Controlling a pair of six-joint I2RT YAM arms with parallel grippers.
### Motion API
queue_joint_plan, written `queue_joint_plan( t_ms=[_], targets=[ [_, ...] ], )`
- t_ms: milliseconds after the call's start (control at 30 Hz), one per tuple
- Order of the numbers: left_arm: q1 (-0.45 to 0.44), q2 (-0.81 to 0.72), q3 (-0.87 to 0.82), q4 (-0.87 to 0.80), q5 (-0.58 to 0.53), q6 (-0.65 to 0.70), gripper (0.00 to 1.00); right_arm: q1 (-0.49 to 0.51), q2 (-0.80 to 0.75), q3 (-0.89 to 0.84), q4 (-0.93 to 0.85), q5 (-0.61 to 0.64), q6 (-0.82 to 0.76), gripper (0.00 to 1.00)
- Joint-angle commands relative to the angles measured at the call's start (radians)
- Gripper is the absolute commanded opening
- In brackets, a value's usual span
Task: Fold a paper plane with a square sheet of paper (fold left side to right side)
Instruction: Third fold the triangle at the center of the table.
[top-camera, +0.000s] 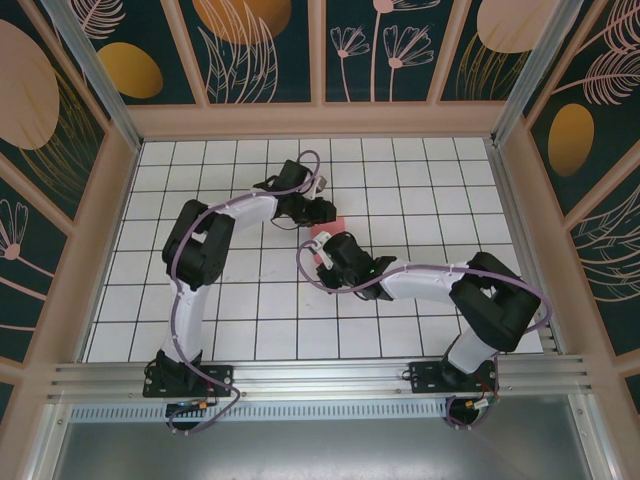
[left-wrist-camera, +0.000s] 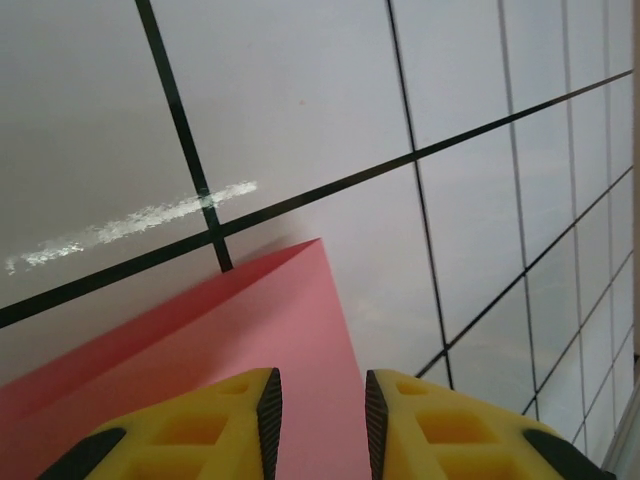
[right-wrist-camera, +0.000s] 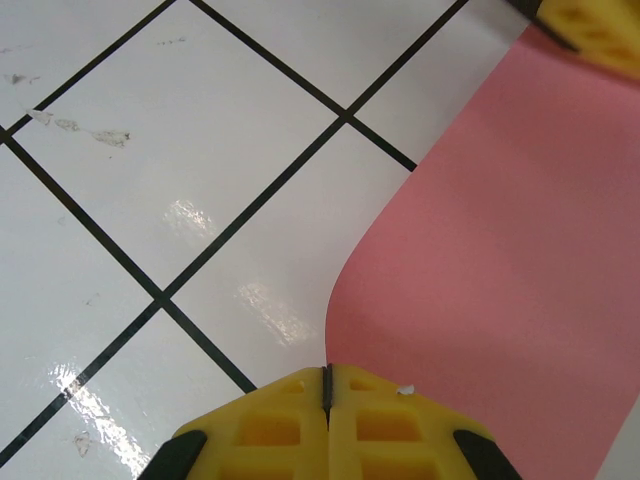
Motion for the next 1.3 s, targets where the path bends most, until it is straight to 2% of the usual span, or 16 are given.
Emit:
queue_joint_plan(
  t_ms=[0,433,933,1267],
  targets=[
    [-0.008,0.049,0.055,-0.067,0.012,0.041,0.31,-0.012,0.006,-0.005,0.009,-0.024,0.013,0.0],
    [-0.024,0.121,0.059,-0.116,-0.048,0.084,0.31,-0.073,0.017,0.022,-0.041,-0.052,0.064,0.0],
    [-0.036,0.127,0.062,-0.12,-0.059,0.089,0.3,-0.184,0.09,0.083,-0.082,-0.052,0.124,0.0],
    [-0.04,0.126,0.063,-0.119,-0.06,0.087,0.31,-0.207,0.135,0.117,-0.099,-0.053,0.136,0.0]
  ],
)
